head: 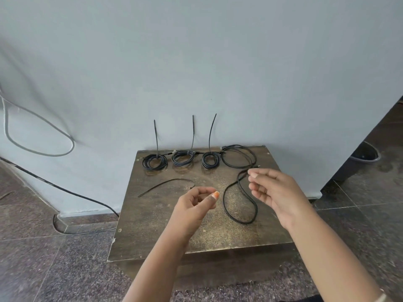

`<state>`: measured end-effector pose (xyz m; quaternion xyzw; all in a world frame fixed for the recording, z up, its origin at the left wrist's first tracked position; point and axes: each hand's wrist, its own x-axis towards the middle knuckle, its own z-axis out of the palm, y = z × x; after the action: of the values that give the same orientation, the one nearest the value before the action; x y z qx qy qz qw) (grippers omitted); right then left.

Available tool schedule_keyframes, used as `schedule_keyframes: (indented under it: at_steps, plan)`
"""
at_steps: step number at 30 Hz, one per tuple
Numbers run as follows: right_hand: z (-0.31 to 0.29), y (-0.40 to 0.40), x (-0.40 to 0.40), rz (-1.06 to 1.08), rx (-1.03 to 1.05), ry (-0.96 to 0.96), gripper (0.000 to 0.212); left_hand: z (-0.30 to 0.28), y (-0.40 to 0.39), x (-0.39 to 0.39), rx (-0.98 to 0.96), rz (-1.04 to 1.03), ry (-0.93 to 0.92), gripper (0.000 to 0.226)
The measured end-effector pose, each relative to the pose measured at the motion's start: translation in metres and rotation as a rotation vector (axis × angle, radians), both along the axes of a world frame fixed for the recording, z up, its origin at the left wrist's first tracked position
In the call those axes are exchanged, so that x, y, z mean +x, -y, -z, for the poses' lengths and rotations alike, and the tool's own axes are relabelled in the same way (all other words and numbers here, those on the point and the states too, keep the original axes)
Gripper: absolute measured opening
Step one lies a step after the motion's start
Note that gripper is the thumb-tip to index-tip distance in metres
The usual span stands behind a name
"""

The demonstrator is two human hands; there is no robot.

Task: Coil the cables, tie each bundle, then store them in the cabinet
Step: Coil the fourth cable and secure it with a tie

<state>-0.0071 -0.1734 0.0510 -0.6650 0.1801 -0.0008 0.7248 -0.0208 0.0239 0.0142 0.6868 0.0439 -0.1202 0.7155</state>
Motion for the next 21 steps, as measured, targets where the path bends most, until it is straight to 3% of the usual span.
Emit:
schedule_keyframes:
  at_steps: [2, 5, 7, 15, 21]
  plan:
    - [0.011, 0.001, -0.006, -0.026, -0.220, -0.011, 0.011, 0.001, 0.002, 0.000, 0.042, 0.006, 0.013, 0.012]
    - [0.031, 0.006, -0.005, -0.189, -0.917, -0.047, 0.009, 0.003, 0.003, 0.001, 0.094, 0.000, 0.033, 0.009]
    - [0.039, 0.006, -0.002, -0.260, -1.143, -0.055, 0.016, 0.005, 0.003, 0.001, 0.116, 0.002, 0.042, 0.008]
    - [0.052, -0.002, 0.013, -0.268, -1.290, -0.074, 0.039, 0.010, 0.006, 0.002, 0.174, 0.037, 0.075, 0.009]
    - [0.041, -0.001, 0.013, -0.203, -0.973, -0.017, 0.030, 0.016, 0.009, 0.001, 0.298, 0.093, 0.124, 0.009]
